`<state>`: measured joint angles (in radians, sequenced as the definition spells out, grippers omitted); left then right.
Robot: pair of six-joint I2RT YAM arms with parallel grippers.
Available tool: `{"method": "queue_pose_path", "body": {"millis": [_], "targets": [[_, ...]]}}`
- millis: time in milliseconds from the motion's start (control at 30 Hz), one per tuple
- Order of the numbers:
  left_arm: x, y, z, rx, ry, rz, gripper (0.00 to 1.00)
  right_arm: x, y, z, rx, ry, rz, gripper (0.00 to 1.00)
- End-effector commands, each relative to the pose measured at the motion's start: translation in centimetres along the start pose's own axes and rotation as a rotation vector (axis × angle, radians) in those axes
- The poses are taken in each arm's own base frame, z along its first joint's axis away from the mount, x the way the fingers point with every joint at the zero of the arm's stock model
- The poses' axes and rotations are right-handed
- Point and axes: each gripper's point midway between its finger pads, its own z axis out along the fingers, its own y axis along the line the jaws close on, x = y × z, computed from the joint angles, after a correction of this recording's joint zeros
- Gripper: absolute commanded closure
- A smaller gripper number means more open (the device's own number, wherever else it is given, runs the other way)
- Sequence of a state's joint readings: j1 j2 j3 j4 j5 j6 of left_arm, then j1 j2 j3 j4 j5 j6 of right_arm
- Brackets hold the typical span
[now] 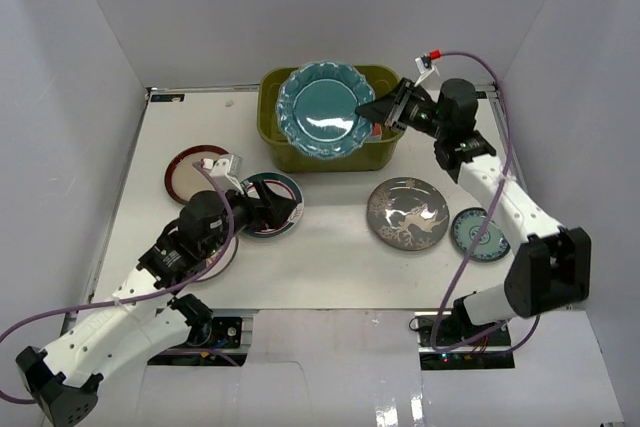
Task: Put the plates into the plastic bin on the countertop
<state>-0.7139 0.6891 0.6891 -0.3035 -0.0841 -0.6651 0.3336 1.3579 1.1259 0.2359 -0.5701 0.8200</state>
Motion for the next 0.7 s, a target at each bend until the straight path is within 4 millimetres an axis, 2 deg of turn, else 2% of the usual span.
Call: {"method": "queue_pose_path", "body": {"millis": [0, 67, 133, 167, 200, 233, 267, 300, 333, 367, 400, 433, 533, 667], "targets": [[1.4, 1.8, 0.0, -0.061, 0.03, 0.04, 0.04, -6.5, 0.9, 2.4, -0.023, -0.146, -0.086, 0.92], [2.8, 2.0, 0.7, -0.052, 0.081, 0.035, 0.04, -8.8, -1.4, 4.8, 0.052, -0.176, -0.104, 0.92], [3.8, 1.2, 1.3, -0.008, 0.128, 0.02, 0.04, -9.6, -3.2, 6.2, 0.101, -0.175, -0.114, 0.92], [4.6, 1.5, 1.9, -0.015, 0.159, 0.016, 0.04, -9.2, -5.5, 7.6, 0.137, -0.152, -0.098, 0.92], [5.0, 1.5, 2.3, -0.014, 0.165, 0.008, 0.04, -10.5, -5.1, 8.2, 0.132, -0.166, -0.128, 0.92], [5.7, 1.0, 2.3, 0.022, 0.194, -0.005, 0.05, -10.6, -6.4, 8.7, 0.176, -0.163, -0.121, 0.92], [6.2, 1.1, 2.6, 0.025, 0.208, -0.011, 0.05, -10.1, -8.7, 9.8, 0.21, -0.139, -0.107, 0.92], [6.4, 1.0, 2.9, 0.036, 0.206, -0.014, 0.05, -11.1, -8.1, 10.3, 0.198, -0.15, -0.131, 0.92], [6.6, 0.8, 2.9, 0.049, 0.216, -0.019, 0.05, -11.1, -8.7, 10.8, 0.208, -0.142, -0.132, 0.92], [6.9, 0.9, 3.3, 0.046, 0.224, -0.02, 0.06, -10.2, -10.7, 11.7, 0.241, -0.107, -0.11, 0.92], [7.2, 1.0, 3.4, 0.045, 0.235, -0.02, 0.06, -10.7, -10.7, 12.0, 0.237, -0.111, -0.117, 0.92], [7.4, 1.0, 3.6, 0.045, 0.243, -0.021, 0.06, -9.8, -12.0, 12.6, 0.255, -0.084, -0.104, 0.92], [8.1, 1.2, 4.1, 0.044, 0.265, -0.027, 0.06, -9.0, -13.9, 12.9, 0.287, -0.067, -0.096, 0.92], [9.1, 0.9, 4.8, 0.058, 0.305, -0.05, 0.07, -6.7, -16.6, 13.4, 0.327, -0.019, -0.082, 0.92]]}}
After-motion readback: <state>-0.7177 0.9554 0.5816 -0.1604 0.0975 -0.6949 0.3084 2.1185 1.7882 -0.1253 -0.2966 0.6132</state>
